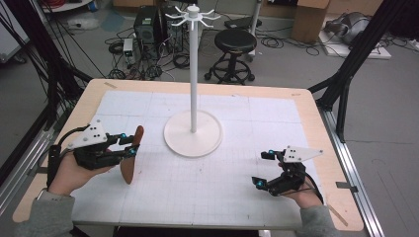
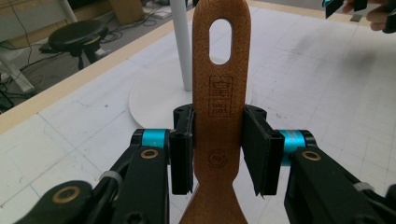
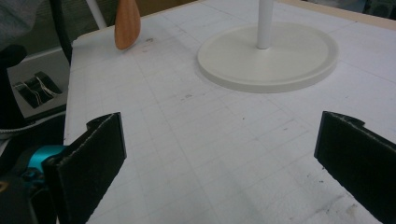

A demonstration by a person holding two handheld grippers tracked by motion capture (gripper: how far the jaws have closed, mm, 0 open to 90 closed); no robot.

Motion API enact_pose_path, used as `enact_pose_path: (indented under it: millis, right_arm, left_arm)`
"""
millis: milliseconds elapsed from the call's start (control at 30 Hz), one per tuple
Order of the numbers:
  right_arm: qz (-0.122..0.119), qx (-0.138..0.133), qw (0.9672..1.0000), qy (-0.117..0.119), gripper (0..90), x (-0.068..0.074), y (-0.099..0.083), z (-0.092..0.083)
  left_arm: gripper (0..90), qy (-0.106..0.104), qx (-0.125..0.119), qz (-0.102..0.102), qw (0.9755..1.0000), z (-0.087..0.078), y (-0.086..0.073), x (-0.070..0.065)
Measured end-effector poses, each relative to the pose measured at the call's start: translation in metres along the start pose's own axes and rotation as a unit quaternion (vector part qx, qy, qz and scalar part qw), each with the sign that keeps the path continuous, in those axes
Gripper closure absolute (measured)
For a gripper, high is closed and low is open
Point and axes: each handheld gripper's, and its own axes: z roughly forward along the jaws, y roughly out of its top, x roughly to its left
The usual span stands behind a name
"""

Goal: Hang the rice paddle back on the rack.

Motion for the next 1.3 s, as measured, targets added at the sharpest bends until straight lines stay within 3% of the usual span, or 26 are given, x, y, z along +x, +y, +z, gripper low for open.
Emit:
enact_pose_path:
  millis: [367, 967, 1300]
  right_arm:
    - [0.001, 0.001, 1.0, 0.001, 1.0, 0.001, 0.0, 0.0]
    - [0.0, -0.009, 1.0, 0.0, 1.0, 0.002, 0.001, -0.002]
    - [0.002, -0.009, 1.0, -0.003, 1.0, 0.002, 0.001, -0.002]
  left_arm:
    - [65.2, 0.0, -0.011, 0.012, 0.9999, -0.005, 0.009, -0.007]
    - [65.2, -0.011, -0.031, -0.019, 0.9993, -0.004, 0.009, 0.001]
    - [65.2, -0.017, -0.029, -0.015, 0.9993, 0.002, 0.025, 0.001]
